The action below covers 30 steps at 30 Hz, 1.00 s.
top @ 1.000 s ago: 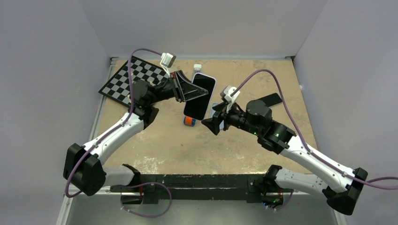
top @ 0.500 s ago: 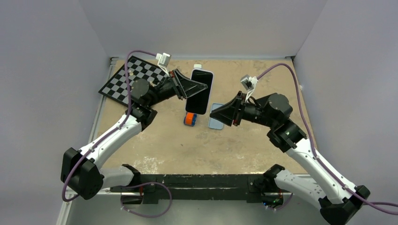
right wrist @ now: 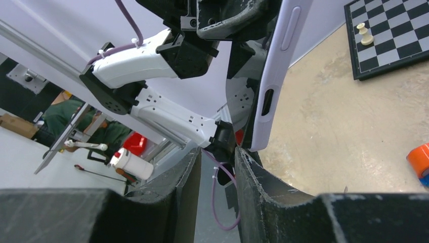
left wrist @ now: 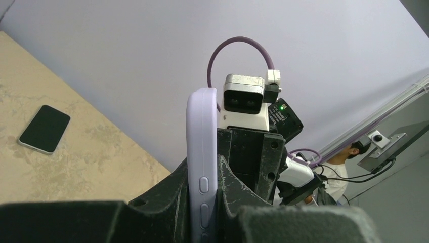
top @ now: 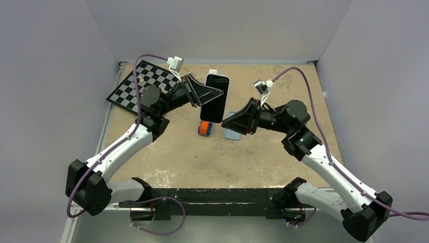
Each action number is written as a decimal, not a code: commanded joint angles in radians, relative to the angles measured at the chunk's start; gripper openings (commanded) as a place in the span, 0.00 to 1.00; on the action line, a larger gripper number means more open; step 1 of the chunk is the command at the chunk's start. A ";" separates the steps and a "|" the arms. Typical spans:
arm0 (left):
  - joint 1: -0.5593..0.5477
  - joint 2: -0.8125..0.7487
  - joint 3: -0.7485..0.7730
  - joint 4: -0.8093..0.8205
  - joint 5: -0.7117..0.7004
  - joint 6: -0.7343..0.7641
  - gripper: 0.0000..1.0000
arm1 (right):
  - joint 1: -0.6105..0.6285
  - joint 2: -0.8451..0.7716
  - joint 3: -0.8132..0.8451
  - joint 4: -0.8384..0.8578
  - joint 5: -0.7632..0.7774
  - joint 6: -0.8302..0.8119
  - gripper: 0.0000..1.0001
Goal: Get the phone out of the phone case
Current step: Remove the phone case from the phone.
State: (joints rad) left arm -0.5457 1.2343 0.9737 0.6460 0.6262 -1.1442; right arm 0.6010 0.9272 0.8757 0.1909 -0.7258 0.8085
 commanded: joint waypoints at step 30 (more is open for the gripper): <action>-0.020 0.027 -0.012 0.340 0.022 -0.219 0.00 | -0.007 0.177 0.084 0.010 0.185 -0.014 0.46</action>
State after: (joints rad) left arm -0.5140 1.2755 0.9497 0.8112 0.6121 -1.2236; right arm 0.5949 1.0412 0.9234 0.2131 -0.6746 0.8303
